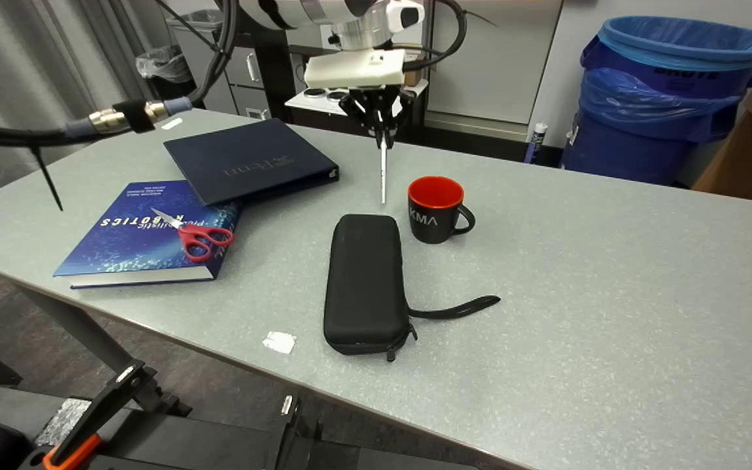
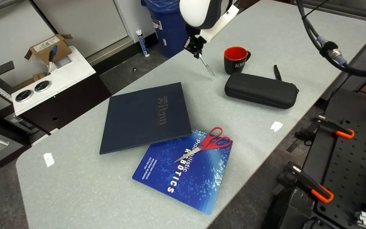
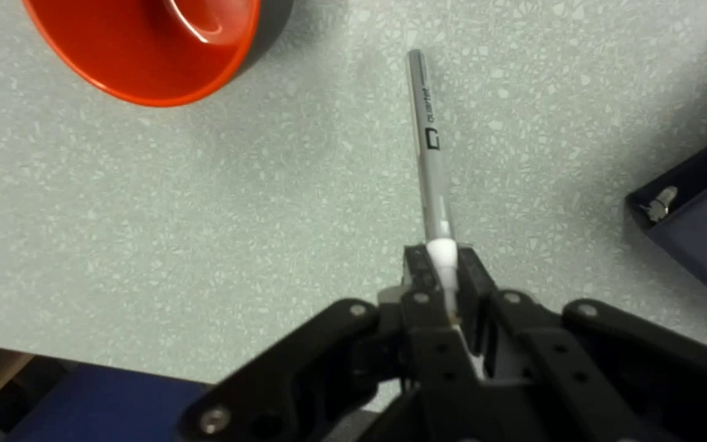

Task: Take the marker from the cup and put it on the table

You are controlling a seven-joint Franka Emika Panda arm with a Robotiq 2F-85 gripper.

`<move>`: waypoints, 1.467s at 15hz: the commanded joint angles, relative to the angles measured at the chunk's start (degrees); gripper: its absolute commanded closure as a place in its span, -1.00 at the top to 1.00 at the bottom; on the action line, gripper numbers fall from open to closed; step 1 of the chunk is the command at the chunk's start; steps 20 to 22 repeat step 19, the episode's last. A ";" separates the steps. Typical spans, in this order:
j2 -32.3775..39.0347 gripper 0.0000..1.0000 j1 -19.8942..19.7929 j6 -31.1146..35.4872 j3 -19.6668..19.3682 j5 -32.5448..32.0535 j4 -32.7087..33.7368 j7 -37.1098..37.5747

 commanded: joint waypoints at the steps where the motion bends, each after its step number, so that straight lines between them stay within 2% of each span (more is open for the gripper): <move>1: 6.35 -0.93 0.39 -4.63 -0.40 1.72 9.00 1.37; 2: 7.37 -0.93 0.44 -5.33 -0.47 1.75 10.45 1.53; 3: 7.98 -0.24 0.56 -5.99 -0.61 1.71 11.51 1.93; 5: 9.24 -0.10 0.45 -7.48 -0.58 1.80 13.66 2.36; 12: 11.19 0.95 0.48 -10.48 -0.66 1.57 17.70 3.01; 15: 11.62 1.00 0.73 -12.23 -0.87 1.16 18.65 3.09; 16: 10.24 1.00 0.33 -8.76 -0.49 0.97 15.63 2.02; 22: 10.27 1.00 0.33 -8.92 -0.49 0.97 15.55 2.01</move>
